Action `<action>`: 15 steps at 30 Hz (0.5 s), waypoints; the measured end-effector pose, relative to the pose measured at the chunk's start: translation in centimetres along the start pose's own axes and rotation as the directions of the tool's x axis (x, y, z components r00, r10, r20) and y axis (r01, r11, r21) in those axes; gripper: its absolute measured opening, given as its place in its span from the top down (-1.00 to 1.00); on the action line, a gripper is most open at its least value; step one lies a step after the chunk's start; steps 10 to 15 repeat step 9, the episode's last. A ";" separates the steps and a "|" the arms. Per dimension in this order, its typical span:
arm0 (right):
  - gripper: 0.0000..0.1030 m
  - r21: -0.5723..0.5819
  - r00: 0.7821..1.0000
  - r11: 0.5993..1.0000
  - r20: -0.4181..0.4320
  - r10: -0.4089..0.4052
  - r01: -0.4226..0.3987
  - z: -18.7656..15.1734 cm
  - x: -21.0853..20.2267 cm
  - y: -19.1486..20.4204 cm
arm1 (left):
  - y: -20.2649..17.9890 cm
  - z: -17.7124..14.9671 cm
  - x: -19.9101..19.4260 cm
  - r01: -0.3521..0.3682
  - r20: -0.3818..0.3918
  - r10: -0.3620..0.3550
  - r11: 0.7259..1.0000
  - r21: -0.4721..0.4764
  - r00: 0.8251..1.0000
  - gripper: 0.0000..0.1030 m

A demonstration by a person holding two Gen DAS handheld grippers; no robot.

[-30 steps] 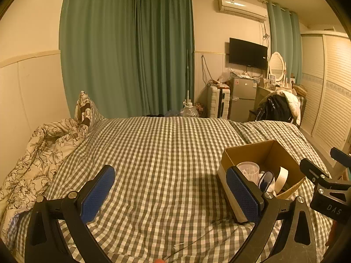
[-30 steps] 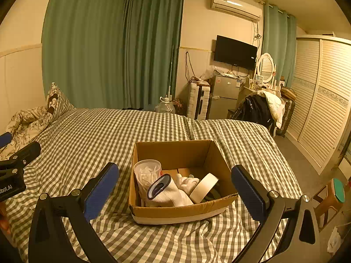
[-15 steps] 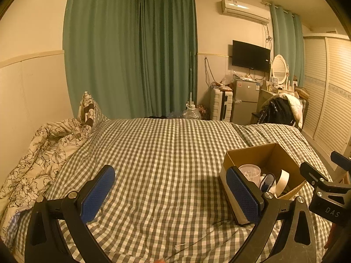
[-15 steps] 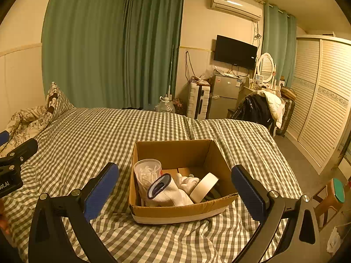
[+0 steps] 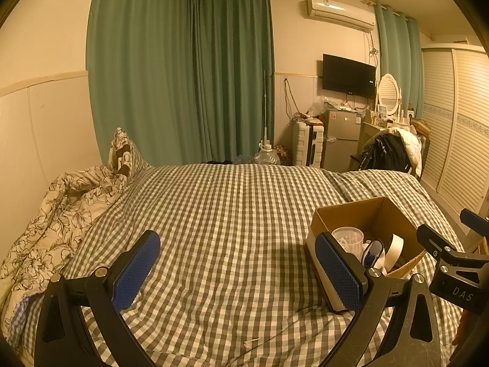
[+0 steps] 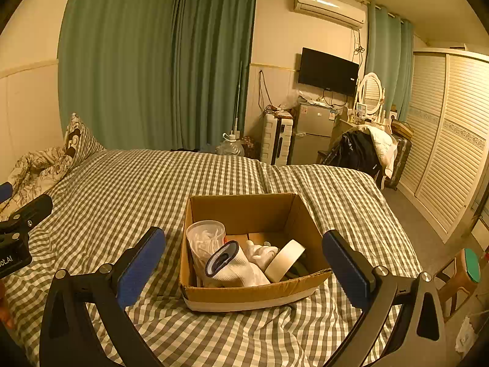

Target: Organize objects

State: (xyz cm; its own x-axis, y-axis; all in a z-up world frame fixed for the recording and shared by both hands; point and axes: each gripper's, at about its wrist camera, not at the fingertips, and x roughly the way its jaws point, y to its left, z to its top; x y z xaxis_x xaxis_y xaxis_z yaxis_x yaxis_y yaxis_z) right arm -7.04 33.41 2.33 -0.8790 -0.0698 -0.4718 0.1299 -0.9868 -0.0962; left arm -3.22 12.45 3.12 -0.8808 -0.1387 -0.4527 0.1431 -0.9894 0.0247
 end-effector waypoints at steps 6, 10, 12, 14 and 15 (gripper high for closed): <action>-0.99 -0.002 1.000 1.000 -0.002 0.002 -0.002 -0.1 0.1 0.0 | 0.0 -0.2 0.1 0.006 -0.006 -0.006 1.000 0.002 1.000 -1.00; -0.99 -0.002 1.000 1.000 -0.003 0.002 -0.002 -0.2 0.1 0.1 | 0.0 -0.3 0.1 0.006 -0.003 -0.006 1.000 0.008 1.000 -1.00; -0.99 -0.002 1.000 1.000 -0.003 0.002 -0.002 -0.2 0.1 0.1 | 0.0 -0.3 0.1 0.006 -0.003 -0.006 1.000 0.008 1.000 -1.00; -0.99 -0.002 1.000 1.000 -0.003 0.002 -0.002 -0.2 0.1 0.1 | 0.0 -0.3 0.1 0.006 -0.003 -0.006 1.000 0.008 1.000 -1.00; -0.99 -0.002 1.000 1.000 -0.003 0.002 -0.002 -0.2 0.1 0.1 | 0.0 -0.3 0.1 0.006 -0.003 -0.006 1.000 0.008 1.000 -1.00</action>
